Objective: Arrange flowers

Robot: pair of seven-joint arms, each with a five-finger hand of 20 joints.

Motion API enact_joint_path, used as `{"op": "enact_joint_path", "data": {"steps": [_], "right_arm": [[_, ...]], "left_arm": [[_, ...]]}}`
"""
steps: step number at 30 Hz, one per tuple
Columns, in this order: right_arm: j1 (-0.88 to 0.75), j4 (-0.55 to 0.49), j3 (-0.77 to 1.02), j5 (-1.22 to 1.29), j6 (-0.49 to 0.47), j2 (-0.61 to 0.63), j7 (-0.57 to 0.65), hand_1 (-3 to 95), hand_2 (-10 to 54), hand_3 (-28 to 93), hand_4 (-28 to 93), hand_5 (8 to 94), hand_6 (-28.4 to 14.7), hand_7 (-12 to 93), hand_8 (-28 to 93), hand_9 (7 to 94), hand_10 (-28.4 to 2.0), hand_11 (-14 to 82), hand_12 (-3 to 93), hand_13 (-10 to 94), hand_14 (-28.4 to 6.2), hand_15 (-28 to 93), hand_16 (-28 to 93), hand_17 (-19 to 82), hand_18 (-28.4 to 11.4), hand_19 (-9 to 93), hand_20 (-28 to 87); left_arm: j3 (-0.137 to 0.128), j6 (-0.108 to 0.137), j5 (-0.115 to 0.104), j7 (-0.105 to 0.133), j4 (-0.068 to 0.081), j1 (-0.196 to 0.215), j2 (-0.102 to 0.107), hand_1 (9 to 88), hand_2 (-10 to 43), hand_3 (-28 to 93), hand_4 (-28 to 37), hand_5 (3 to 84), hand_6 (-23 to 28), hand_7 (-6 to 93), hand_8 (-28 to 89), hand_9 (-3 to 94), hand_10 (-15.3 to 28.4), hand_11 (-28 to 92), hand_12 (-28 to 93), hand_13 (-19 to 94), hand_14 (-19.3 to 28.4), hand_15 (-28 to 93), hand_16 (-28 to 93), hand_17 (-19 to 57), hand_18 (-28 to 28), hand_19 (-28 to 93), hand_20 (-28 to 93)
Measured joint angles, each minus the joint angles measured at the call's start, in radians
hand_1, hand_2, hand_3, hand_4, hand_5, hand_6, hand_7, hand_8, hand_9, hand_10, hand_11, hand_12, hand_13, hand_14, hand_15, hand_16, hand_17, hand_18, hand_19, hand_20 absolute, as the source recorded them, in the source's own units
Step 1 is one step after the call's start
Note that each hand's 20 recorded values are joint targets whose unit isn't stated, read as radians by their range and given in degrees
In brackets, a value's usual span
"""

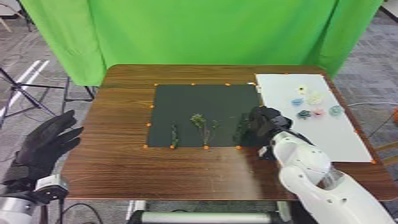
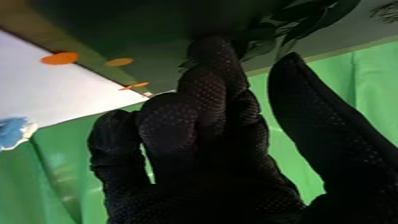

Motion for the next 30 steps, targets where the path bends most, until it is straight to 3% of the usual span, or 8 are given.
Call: {"op": "enact_joint_path", "data": {"steps": [9, 14, 30], "right_arm": [[0.021, 0.019, -0.017, -0.001, 0.006, -0.016, -0.012, 21.0, 7.4, 89, -18, 54.5, -5.2, 45, 2, 58.0, -13.9, 57.5, 43.2, 58, -13.1, 80, 35, 25, -22.3, 86, 59], [0.039, 0.042, -0.025, 0.003, 0.016, -0.026, -0.025, 19.5, 8.8, 90, -16, 52.2, -5.6, 45, -14, 54.6, -14.4, 54.0, 36.9, 54, -13.7, 80, 34, 23, -22.2, 84, 60], [0.045, 0.065, -0.028, 0.012, 0.034, -0.037, -0.07, 17.8, 7.6, 89, -17, 51.2, -5.9, 42, -15, 53.9, -15.3, 51.6, 35.1, 53, -14.2, 80, 33, 23, -22.6, 83, 59]], "left_arm": [[0.003, 0.0, -0.001, 0.0, 0.001, 0.0, 0.002, 27.5, -2.5, 72, -25.4, 28.1, 1.6, 23.8, -12, 22.4, 10.2, 22, 17, 20, 13.4, 30, 2, -8.5, 19.4, 42, 9], [0.003, 0.0, -0.001, 0.0, 0.001, 0.0, 0.002, 27.5, -2.5, 72, -25.4, 28.1, 1.6, 23.9, -12, 22.5, 10.2, 22, 17, 20, 13.4, 30, 2, -8.5, 19.4, 42, 9], [0.005, 0.0, -0.001, 0.0, 0.001, -0.004, 0.0, 27.4, -2.4, 72, -25.4, 28.1, 1.6, 23.8, -12, 22.5, 10.1, 22, 17, 20, 13.3, 30, 2, -8.5, 19.4, 42, 9]]}}
